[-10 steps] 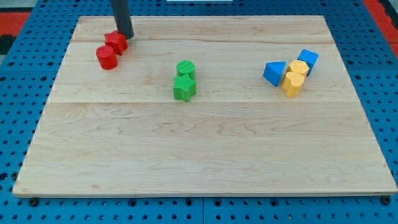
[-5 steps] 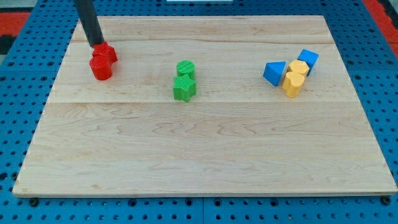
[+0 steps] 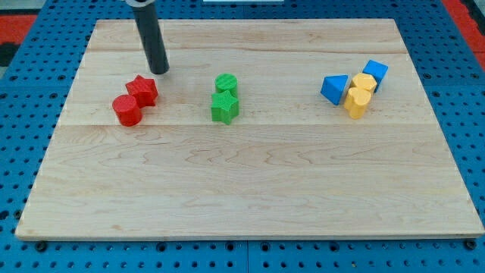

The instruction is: Push the red star to the bottom side of the red circle

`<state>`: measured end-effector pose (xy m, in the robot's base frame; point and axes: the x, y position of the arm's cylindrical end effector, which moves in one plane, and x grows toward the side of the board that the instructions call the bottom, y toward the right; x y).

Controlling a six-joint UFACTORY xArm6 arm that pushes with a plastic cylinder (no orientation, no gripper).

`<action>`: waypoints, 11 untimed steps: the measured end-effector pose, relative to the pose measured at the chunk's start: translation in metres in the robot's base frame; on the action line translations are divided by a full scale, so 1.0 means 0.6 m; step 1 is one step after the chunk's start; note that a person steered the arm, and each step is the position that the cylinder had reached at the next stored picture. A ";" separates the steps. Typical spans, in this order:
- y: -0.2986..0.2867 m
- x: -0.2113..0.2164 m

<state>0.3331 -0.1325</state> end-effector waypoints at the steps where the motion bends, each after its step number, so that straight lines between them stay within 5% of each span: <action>1: 0.001 0.079; 3: -0.004 0.128; 4: 0.009 0.060; 7: -0.058 0.233; 8: 0.029 0.237; 10: -0.114 0.156; 11: -0.068 0.217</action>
